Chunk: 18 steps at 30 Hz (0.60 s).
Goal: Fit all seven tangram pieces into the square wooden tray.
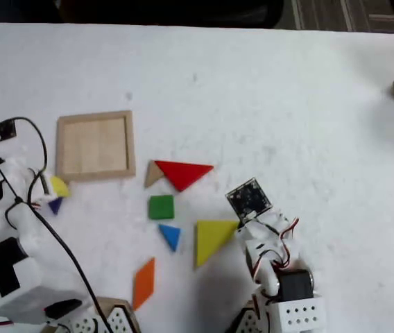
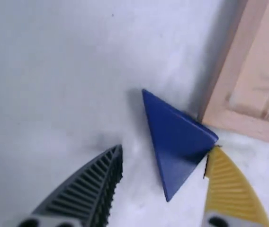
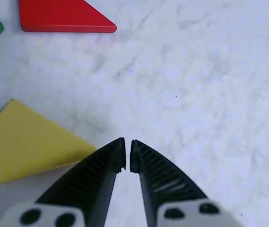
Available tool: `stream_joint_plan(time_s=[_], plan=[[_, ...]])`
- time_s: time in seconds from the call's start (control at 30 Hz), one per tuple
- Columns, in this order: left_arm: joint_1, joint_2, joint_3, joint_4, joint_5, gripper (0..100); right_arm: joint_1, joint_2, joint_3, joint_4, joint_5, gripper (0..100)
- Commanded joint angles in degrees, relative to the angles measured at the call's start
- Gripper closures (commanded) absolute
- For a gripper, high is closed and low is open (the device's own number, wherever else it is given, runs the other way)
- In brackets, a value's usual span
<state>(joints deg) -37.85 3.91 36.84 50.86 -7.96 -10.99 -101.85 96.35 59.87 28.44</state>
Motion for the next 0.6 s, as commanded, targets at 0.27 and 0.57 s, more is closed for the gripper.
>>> stream_joint_plan(time_s=[0.27, 0.57], plan=[[-0.22, 21.14, -21.27, 7.3, -1.32, 71, 0.22, -0.66, 0.53, -0.92, 0.26, 97.4], [1.01, 16.75, -23.56, 16.35, -2.81, 86, 0.22, -0.66, 0.53, -0.92, 0.26, 97.4]])
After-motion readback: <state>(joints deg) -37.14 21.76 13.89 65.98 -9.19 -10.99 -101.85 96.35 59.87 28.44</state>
